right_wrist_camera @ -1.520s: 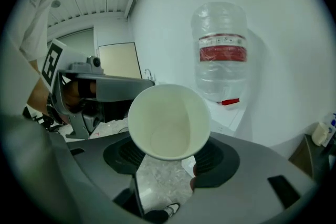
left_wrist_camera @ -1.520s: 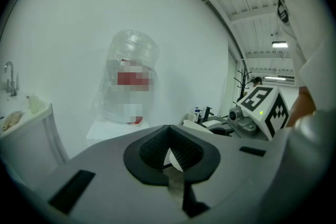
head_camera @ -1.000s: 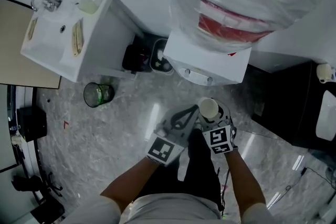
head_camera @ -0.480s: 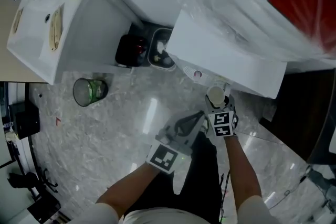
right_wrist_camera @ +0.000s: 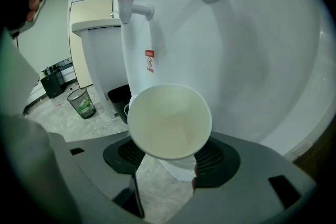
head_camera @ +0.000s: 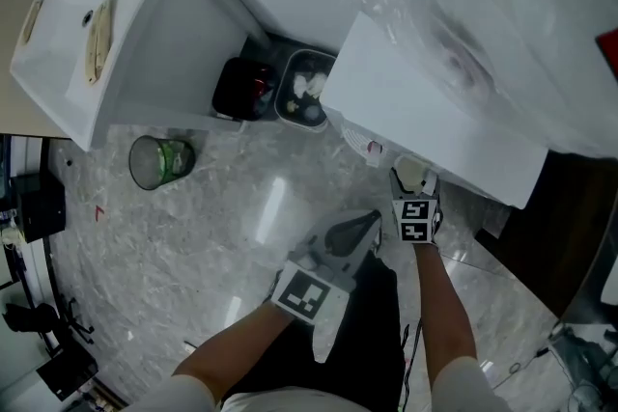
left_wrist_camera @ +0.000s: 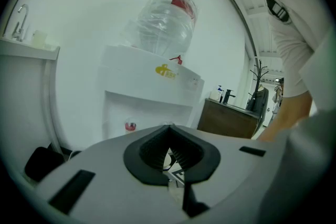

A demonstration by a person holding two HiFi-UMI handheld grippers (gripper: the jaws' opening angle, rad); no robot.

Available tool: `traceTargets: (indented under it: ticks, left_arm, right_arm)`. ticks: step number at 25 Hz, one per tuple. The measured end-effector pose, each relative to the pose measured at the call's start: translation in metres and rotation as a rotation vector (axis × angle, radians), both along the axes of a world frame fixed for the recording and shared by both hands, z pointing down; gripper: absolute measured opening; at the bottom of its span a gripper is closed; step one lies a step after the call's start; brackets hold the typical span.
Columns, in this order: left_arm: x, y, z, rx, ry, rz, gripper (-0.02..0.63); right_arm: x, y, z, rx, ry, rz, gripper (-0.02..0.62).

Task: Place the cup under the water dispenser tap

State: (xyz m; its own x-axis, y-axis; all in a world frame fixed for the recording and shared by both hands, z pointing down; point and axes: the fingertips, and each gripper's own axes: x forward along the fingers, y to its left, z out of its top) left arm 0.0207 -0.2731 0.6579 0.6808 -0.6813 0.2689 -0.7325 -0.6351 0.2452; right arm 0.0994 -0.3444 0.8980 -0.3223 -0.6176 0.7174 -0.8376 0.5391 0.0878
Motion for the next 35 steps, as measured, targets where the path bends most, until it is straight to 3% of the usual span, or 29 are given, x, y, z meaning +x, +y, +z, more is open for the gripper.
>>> traceTargets:
  ticks: [15, 21, 30, 35]
  left_arm:
    - [-0.002, 0.002, 0.008, -0.011, -0.001, -0.011, 0.005]
    - [-0.001, 0.004, 0.009, -0.034, 0.01, -0.021, 0.005]
    - [0.004, 0.008, 0.0, -0.064, 0.012, -0.013, 0.005]
    - [0.011, 0.015, -0.014, -0.093, -0.001, 0.01, 0.005]
  right_arm:
    - [-0.002, 0.002, 0.025, -0.055, -0.062, 0.039, 0.27]
    - [-0.004, 0.006, 0.024, -0.094, -0.09, 0.028, 0.315]
    - [0.007, 0.024, -0.001, -0.122, -0.121, 0.071, 0.331]
    - [0.014, 0.05, -0.046, -0.132, -0.137, 0.11, 0.33]
